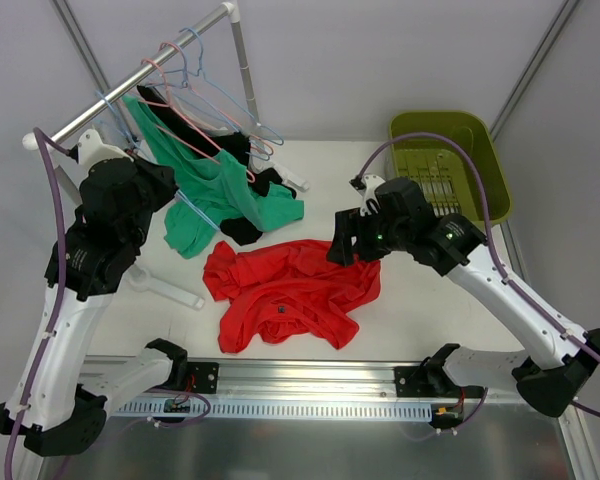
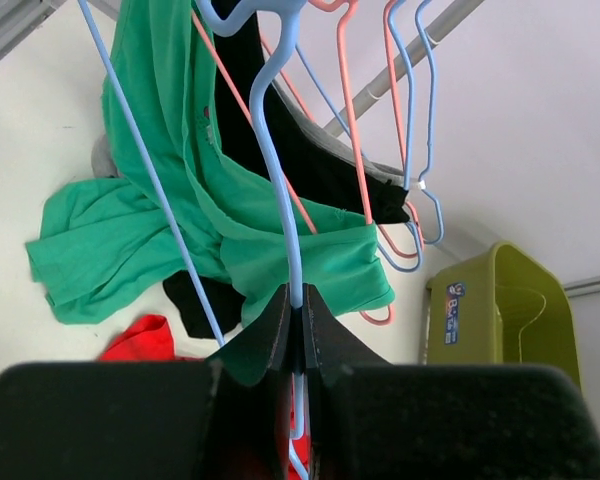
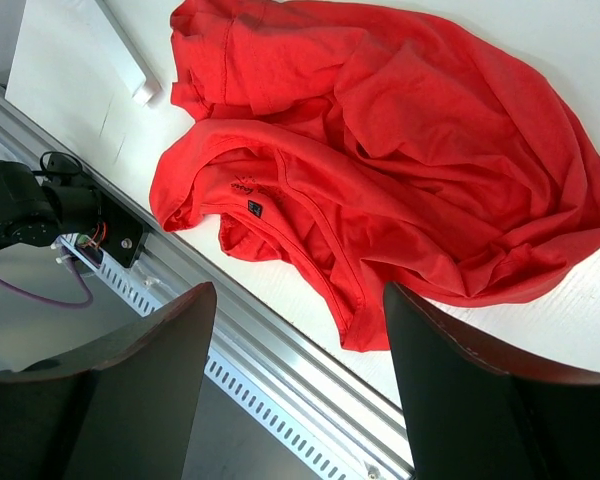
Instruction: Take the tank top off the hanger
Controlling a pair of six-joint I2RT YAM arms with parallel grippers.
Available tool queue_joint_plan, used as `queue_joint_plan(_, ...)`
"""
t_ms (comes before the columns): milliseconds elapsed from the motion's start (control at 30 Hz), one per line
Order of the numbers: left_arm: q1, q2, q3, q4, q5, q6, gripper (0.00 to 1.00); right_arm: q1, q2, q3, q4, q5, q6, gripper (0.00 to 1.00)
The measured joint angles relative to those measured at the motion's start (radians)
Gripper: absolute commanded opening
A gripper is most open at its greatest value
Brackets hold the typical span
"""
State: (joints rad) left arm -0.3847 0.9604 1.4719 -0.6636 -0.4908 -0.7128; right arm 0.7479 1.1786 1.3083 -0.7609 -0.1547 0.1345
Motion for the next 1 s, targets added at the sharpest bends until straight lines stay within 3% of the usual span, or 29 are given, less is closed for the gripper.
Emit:
queue_joint_plan(133,0.01,-0.002,0.007,-0.006,-0.01,0.029,0.0,0.0,0.037,0.021,-0.004,-0.016,-0.008,0.72)
queue_joint_plan(267,0.087,-0.002,0.001,-0.006,0.013,0.047,0.0,0.0,0.058,0.033,-0.009,-0.024,-0.013,0.72)
queue_joint_plan(433,0.205,-0.007,-0.085,-0.001,0.095,0.019,0.0,0.0,0.064,0.051,-0.011,-0.036,-0.016,0.73)
queue_joint_plan(567,0.222,-0.005,-0.131,0.037,0.134,-0.011,0.0,0.0,0.067,0.057,-0.011,-0.041,-0.017,0.74)
queue_joint_plan(633,0.223,-0.019,-0.148,0.06,0.148,-0.031,0.15,0.0,0.073,0.057,-0.012,-0.044,-0.016,0.81)
queue_joint_plan(667,0.223,-0.03,-0.158,0.067,0.151,-0.037,0.23,0.0,0.079,0.057,-0.012,-0.046,-0.016,0.97)
queue_joint_plan(700,0.222,-0.04,-0.167,0.061,0.161,-0.045,0.26,0.0,0.088,0.059,-0.013,-0.048,-0.014,1.0)
queue_joint_plan(867,0.222,-0.071,-0.18,0.027,0.202,-0.051,0.57,0.015,0.155,0.068,-0.015,-0.053,-0.045,1.0)
queue_joint_plan(900,0.222,-0.072,-0.172,0.021,0.21,-0.047,0.7,0.027,0.179,0.068,-0.016,-0.038,-0.053,0.99)
queue_joint_plan(933,0.222,-0.072,-0.159,0.017,0.225,-0.035,0.98,0.039,0.208,0.068,-0.016,-0.025,-0.063,1.0)
queue_joint_plan(1000,0.222,-0.072,-0.124,0.013,0.268,-0.003,0.99,0.072,0.274,0.068,-0.014,0.011,-0.078,0.99)
